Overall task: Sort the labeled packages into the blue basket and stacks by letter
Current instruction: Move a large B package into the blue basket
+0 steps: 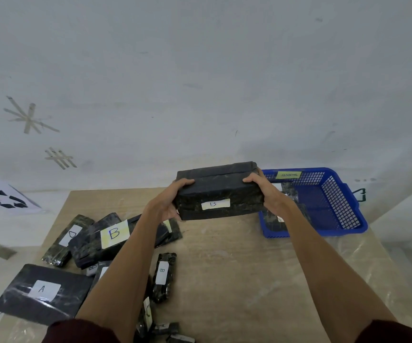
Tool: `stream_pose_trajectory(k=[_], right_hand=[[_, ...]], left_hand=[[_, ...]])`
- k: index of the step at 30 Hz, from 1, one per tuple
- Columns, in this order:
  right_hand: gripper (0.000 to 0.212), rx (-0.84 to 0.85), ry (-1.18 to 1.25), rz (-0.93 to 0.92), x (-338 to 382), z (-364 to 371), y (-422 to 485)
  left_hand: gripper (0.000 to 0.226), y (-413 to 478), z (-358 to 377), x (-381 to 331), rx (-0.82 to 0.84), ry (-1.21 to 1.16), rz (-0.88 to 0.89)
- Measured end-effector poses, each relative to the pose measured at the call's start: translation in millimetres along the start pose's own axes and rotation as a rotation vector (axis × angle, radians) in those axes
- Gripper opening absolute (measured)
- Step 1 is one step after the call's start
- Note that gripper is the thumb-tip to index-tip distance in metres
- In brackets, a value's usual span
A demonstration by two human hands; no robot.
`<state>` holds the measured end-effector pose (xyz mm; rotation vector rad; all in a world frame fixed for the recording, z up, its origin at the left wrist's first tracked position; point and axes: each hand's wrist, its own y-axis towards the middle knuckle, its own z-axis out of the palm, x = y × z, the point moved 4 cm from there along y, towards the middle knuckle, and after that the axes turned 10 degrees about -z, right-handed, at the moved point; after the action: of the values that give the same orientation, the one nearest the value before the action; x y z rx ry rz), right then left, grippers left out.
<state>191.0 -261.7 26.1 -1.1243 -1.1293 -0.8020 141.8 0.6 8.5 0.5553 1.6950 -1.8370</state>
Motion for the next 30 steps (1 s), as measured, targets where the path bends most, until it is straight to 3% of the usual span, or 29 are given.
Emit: stream_pose_trajectory(k=[3, 7, 11, 17, 30], right_hand=[[0.037, 0.032, -0.049, 0.117, -1.7, -1.7, -0.7], [0.054, 0.061, -0.108, 0.176, 1.4, -4.1, -0.6], [0.073, -0.061, -0.105, 0.050, 5.1, 1.1, 3.6], [0.069, -0.164, -0.098, -0.107, 0.6, 9.1, 6.6], [0.077, -0.178, -0.156, -0.145, 3.0, 9.4, 12.5]], left_hand=[[0.050, -3.0, 1.4, -3.8, 0.005, 0.006, 0.081], [0.053, -1.0, -0.4, -7.0, 0.053, 0.032, 0.186], [0.061, -2.3, 3.4, -9.8, -0.005, 0.054, 0.237], [0.079, 0.5, 8.7, -17.8, -0.224, 0.103, 0.324], [0.081, -3.7, 13.8, -18.2, -0.265, 0.051, 0.353]])
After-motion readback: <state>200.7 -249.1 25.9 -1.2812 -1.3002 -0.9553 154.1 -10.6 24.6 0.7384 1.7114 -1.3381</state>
